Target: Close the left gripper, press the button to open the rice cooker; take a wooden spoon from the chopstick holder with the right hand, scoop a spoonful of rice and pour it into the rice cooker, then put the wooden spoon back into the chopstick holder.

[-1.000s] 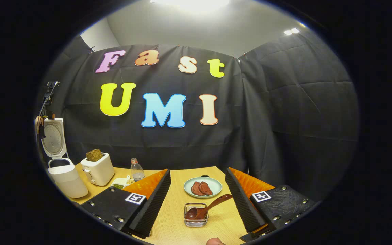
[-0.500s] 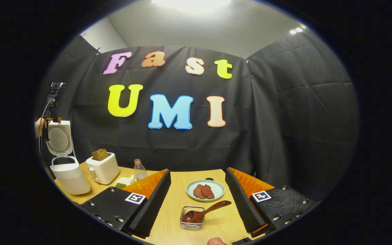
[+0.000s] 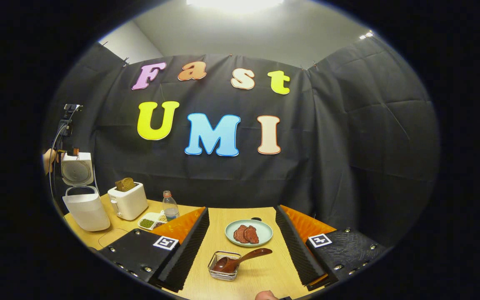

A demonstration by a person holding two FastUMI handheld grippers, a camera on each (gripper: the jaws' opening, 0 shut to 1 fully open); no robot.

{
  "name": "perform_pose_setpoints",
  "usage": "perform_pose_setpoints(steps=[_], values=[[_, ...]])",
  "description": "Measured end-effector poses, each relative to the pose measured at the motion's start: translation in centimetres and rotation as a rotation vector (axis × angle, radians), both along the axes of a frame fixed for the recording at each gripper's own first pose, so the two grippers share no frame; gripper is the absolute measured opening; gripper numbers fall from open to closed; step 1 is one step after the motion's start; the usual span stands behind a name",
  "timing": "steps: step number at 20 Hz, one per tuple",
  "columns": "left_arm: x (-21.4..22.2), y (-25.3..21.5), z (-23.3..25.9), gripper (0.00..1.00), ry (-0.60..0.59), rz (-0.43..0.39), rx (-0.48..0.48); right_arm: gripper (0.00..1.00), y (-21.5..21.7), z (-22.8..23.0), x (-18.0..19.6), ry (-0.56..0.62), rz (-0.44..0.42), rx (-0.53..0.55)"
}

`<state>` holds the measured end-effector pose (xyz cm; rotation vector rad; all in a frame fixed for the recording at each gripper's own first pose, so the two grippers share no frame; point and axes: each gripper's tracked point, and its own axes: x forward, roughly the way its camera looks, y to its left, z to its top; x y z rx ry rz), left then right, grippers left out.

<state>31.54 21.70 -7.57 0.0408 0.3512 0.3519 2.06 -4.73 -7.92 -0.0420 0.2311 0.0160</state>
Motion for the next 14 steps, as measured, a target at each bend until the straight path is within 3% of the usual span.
perform_pose_setpoints(steps=[11, 14], values=[[-2.8, -2.2, -2.8, 0.98, 0.091, 0.014, -0.035, 0.97, -0.7, -1.3, -0.2, 0.024, 0.073, -0.034], [-3.2, -3.0, -4.1, 0.98, 0.122, 0.026, -0.088, 0.98, -0.8, -2.0, -0.3, 0.044, 0.081, -0.021]])
